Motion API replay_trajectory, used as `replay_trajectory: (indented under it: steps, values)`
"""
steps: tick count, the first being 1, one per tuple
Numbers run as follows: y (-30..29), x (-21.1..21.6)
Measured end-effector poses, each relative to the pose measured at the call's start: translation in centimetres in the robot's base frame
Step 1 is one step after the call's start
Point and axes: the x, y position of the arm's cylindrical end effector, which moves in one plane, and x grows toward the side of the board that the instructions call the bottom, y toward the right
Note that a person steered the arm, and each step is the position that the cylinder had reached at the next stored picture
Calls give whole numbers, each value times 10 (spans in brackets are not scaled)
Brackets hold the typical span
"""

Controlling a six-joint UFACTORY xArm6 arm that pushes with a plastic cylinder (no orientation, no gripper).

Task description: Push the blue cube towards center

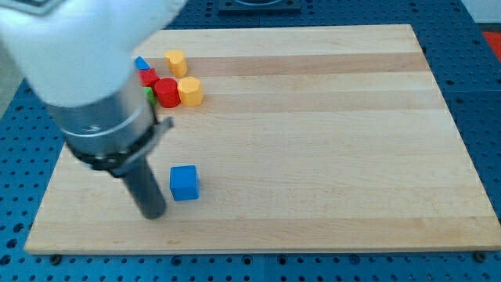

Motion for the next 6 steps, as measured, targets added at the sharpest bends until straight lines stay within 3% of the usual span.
replay_trajectory:
  steps: [1, 2, 4, 5, 6]
  values:
    - [11, -48]
    - [66, -70]
    - [0, -44]
    - [2, -3]
    - [55, -4]
